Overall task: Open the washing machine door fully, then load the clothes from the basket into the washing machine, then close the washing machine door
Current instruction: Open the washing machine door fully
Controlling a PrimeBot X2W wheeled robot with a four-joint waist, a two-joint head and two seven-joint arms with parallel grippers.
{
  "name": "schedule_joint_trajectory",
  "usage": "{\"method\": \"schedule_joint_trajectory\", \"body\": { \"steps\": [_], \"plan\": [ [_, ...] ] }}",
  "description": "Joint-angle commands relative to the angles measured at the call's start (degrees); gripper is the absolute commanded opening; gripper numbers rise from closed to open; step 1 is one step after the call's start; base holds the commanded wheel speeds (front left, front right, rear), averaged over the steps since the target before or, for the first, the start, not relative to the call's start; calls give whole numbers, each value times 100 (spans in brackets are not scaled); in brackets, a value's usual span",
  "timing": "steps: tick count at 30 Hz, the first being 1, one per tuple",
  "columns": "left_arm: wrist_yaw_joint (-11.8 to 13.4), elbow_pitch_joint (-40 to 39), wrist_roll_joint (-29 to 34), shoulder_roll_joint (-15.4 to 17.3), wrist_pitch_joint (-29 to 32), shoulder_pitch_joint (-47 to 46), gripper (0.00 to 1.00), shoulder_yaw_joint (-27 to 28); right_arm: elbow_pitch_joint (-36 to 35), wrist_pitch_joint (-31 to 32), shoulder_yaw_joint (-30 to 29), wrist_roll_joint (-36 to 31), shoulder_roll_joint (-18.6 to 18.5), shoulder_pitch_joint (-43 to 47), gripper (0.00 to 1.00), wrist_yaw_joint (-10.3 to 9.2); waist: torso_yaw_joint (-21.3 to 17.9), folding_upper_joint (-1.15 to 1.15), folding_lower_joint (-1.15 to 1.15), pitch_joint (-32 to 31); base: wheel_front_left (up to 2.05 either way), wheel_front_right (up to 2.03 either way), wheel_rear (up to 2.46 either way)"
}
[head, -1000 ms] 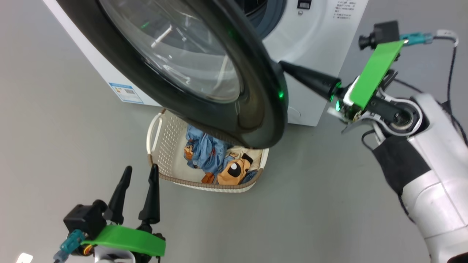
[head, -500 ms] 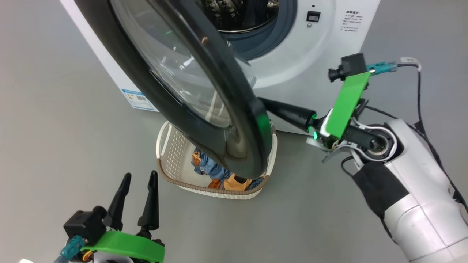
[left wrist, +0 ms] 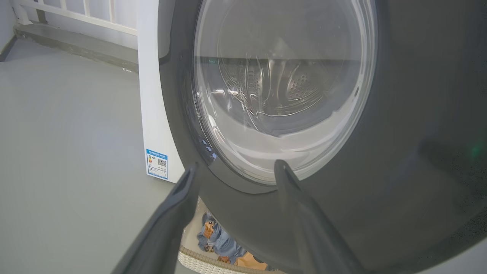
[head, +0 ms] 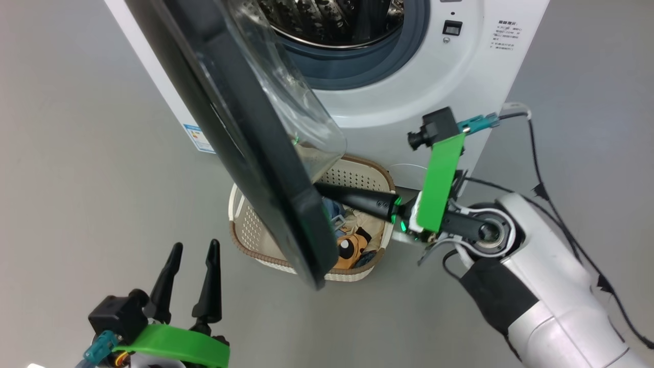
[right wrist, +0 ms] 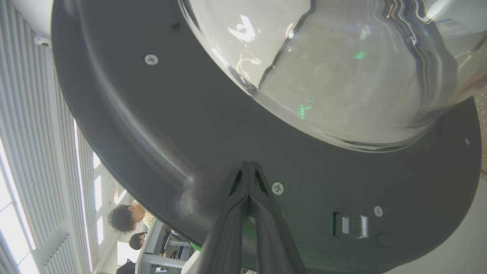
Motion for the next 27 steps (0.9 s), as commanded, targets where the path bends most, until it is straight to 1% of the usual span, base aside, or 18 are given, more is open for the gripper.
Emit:
{"method": "schedule_joint_trajectory", "body": {
  "steps": [1, 6, 11, 12, 13, 14, 15, 16, 17, 22, 27],
  "plan": [
    [-10, -144, 34, 90, -37, -13, 100, 188, -194, 29, 115, -69, 200, 100, 0, 10, 3, 0, 0, -7, 0, 0, 0],
    [-10, -134, 31, 90, -37, -8, 100, 198, -212, -25, 155, -74, 260, 169, 0, 10, -9, 0, 0, -38, 0, 0, 0],
    [-10, -115, 46, 89, -37, -12, 100, 210, -220, -230, 76, -153, 226, 259, 0, 10, -68, 0, 0, -104, 0, 0, 0],
    [-10, -113, 45, 89, -37, -15, 100, 192, -244, -281, 55, -168, 209, 286, 8, 10, -89, 0, 0, -130, 0, 0, 0],
    [-10, -95, 59, 89, -37, -13, 100, 175, -273, -337, 33, -179, 191, 327, 29, 10, -113, 0, 0, -160, 0, 0, 0],
    [-10, -74, 71, 89, -37, -11, 100, 161, -301, -395, 9, -189, 168, 376, 42, 10, -138, 0, 0, -183, 0, 0, 0],
    [-10, -63, 76, 89, -37, -14, 100, 149, -326, -450, -10, -204, 137, 427, 59, 10, -163, 0, 0, -207, 0, 0, 0],
    [-10, -52, 79, 89, -37, -13, 100, 147, -352, -496, -21, -219, 102, 483, 83, 10, -192, 0, 0, -235, 0, 0, 0],
    [-10, -44, 87, 89, -37, -6, 100, 153, -377, -540, -24, -241, 65, 539, 100, 10, -224, 0, 0, -257, 0, 0, 0],
    [-10, -16, 138, 93, -37, 55, 100, 213, -442, -793, -29, -346, -147, 815, 100, 10, -399, 0, 0, -381, 0, 0, 0],
    [-10, -33, 164, 173, -37, 176, 100, 210, -487, -1025, -46, -391, -384, 1080, 100, 10, -564, 0, 0, -505, 0, 0, 0]
  ]
}}
